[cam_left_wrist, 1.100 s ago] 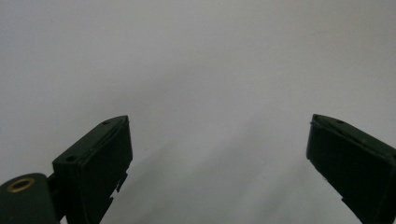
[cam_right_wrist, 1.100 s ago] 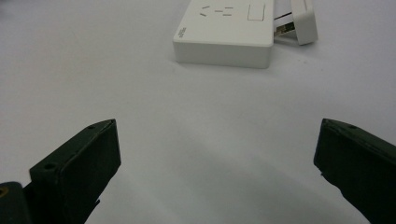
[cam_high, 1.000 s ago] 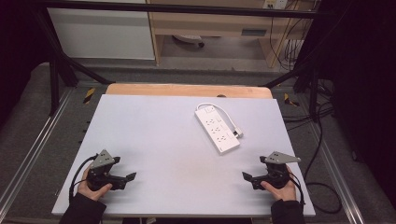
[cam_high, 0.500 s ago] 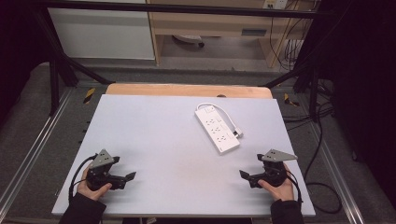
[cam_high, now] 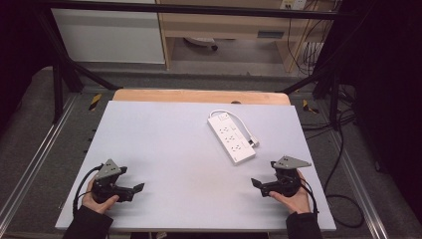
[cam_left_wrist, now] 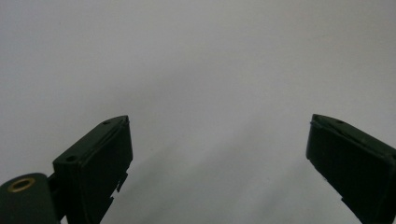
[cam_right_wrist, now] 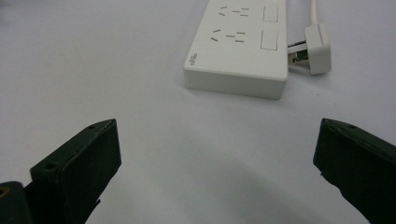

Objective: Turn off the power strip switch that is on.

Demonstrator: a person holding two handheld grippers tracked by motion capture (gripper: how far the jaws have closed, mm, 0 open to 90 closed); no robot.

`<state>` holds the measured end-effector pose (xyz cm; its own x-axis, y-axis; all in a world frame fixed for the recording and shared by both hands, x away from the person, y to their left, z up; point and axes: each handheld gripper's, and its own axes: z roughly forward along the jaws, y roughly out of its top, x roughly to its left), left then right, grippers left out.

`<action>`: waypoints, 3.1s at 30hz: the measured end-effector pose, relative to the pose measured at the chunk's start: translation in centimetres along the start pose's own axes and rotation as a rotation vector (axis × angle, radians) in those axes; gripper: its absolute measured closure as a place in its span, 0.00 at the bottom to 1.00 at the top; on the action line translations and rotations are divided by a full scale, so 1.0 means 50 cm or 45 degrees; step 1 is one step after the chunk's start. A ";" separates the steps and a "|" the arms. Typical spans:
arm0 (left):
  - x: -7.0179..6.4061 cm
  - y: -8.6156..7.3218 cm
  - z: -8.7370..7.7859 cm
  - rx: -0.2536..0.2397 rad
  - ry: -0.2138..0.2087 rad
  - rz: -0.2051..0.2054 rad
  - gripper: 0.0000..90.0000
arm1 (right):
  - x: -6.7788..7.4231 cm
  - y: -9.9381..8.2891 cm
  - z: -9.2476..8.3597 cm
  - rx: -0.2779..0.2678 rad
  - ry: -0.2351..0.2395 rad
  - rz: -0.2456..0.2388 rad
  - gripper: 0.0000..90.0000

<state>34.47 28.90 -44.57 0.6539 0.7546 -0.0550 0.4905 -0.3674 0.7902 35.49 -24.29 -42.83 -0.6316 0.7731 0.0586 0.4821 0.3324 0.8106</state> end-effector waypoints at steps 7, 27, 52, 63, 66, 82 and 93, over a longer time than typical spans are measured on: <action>0.000 0.000 0.001 0.004 0.001 0.002 0.08 | 0.004 0.013 0.004 -0.008 -0.011 -0.007 0.03; -0.001 0.000 0.000 0.000 0.003 0.003 0.08 | 0.006 0.040 0.019 0.009 -0.053 -0.026 0.11; 0.001 0.000 -0.001 -0.004 0.011 0.002 0.08 | 0.008 0.080 0.047 -0.020 -0.068 -0.026 0.33; 0.001 0.000 -0.002 -0.005 0.014 0.002 0.08 | 0.004 0.095 0.060 -0.034 -0.067 -0.012 0.47; 0.001 0.000 -0.003 -0.006 0.015 0.001 0.08 | 0.001 0.098 0.062 -0.042 -0.070 0.011 0.51; 0.002 0.000 -0.003 -0.009 0.018 -0.001 0.08 | -0.019 0.114 0.077 -0.066 -0.071 0.049 0.70; 0.003 0.000 -0.004 -0.012 0.020 -0.004 0.08 | -0.029 0.119 0.092 -0.060 -0.053 0.068 0.82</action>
<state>34.44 29.09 -44.46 0.6432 0.7642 -0.0482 0.4872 -0.3599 0.7956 42.07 -20.92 -40.77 -0.5796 0.8111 0.0788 0.4847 0.2654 0.8334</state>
